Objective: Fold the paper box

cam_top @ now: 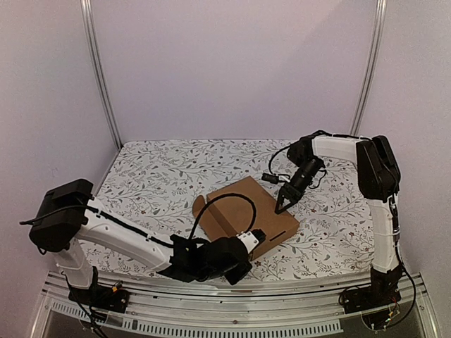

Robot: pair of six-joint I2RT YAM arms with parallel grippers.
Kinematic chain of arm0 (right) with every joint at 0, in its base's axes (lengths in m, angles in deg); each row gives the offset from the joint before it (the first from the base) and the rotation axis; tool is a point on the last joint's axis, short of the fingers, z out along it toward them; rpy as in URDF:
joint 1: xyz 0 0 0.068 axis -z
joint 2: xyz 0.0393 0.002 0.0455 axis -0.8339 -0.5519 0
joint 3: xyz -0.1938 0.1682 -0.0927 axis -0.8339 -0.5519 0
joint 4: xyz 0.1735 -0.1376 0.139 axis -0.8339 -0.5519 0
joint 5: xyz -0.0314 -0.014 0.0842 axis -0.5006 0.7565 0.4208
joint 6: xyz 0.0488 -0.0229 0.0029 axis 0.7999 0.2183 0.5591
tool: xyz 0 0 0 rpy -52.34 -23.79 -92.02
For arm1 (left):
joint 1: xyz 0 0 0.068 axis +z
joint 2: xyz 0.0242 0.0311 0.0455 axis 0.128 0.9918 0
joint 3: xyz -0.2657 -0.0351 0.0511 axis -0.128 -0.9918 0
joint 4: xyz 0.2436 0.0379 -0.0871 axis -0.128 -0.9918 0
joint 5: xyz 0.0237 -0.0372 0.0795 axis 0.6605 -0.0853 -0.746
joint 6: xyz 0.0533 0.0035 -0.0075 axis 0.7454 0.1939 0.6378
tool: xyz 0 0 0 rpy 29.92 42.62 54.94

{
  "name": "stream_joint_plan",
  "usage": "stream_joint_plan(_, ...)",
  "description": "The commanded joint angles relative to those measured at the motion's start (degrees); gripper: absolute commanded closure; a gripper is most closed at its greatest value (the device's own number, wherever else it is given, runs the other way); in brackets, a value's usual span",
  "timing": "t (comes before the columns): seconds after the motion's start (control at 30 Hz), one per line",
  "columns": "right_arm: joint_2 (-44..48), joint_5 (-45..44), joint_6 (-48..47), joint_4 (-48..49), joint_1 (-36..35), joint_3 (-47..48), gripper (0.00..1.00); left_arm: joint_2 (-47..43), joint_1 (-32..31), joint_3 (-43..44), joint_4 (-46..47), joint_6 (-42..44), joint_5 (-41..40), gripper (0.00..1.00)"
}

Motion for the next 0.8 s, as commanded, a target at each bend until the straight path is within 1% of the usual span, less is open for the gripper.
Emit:
stream_joint_plan(0.0, -1.82, 0.16, 0.92, 0.60, -0.04, -1.14, 0.41, -1.88, -0.31, -1.54, -0.23, -2.50, -1.31, 0.98)
stream_joint_plan(0.3, -2.78, 0.28, 1.46, 0.51, 0.07, -1.35, 0.43, -1.18, -0.13, -0.45, -1.90, -4.04, -3.85, 1.00)
stream_joint_plan(0.47, -2.85, 3.01, 1.82, -0.25, -0.01, -1.67, 0.44, 0.47, 0.03, 2.03, -2.73, -3.94, -4.40, 1.00)
stream_joint_plan(0.63, -2.62, 3.65, 1.10, -0.85, -0.29, -2.24, 0.45, 2.29, 0.92, 4.97, -4.19, -3.92, -4.09, 1.00)
stream_joint_plan(0.77, -2.54, 3.02, 1.03, -0.36, -0.27, -2.57, 0.45, 1.64, 1.61, 5.10, -6.06, -6.81, -3.61, 1.00)
